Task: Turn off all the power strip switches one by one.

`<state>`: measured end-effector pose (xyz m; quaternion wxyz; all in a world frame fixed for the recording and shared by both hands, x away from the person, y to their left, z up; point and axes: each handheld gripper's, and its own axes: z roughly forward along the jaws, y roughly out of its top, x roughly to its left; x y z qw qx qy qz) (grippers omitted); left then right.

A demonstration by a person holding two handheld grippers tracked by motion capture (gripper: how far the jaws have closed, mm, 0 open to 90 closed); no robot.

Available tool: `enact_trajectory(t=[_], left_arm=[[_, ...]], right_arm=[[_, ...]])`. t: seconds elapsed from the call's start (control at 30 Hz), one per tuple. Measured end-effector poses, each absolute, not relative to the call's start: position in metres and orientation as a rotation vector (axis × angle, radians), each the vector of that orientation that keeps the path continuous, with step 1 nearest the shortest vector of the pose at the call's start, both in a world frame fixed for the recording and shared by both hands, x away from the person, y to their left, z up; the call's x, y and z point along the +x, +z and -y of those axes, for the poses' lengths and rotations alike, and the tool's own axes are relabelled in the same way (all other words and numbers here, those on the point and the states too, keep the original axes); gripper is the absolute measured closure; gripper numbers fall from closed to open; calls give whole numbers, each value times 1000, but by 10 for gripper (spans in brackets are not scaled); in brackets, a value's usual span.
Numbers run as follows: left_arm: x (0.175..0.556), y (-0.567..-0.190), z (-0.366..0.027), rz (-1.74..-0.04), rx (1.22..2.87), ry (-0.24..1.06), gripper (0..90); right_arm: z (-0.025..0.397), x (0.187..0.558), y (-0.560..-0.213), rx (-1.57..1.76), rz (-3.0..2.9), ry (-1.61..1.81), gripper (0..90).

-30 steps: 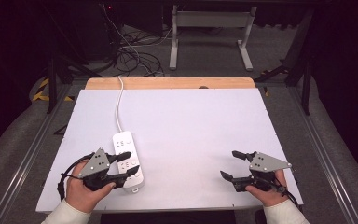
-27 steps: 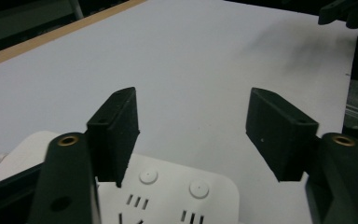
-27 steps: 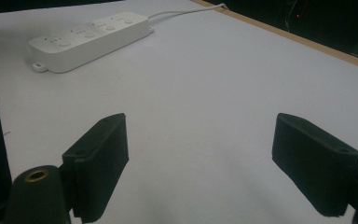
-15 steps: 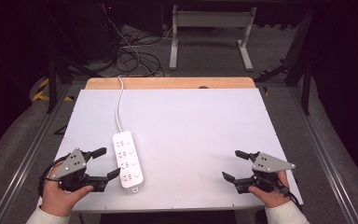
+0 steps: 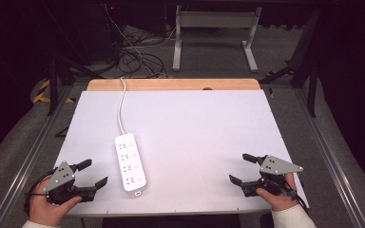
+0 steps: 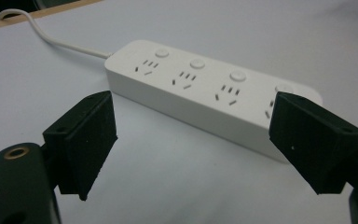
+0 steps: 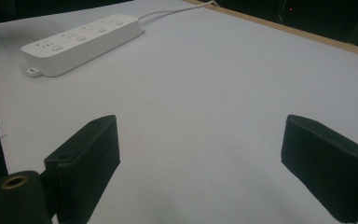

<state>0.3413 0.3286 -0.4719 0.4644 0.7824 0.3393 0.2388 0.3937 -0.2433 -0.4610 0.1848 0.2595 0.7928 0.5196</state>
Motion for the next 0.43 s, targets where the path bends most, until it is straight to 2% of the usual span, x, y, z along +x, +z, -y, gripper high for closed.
enact_trajectory(t=[0.23, 0.43], left_arm=[[339, -474, -322, -857, 1872, 525, 166], [340, -473, -322, -872, 1845, 520, 174]], right_arm=[[242, 394, -462, 734, -2238, 1463, 123], [242, 395, -462, 735, -2239, 1462, 123]])
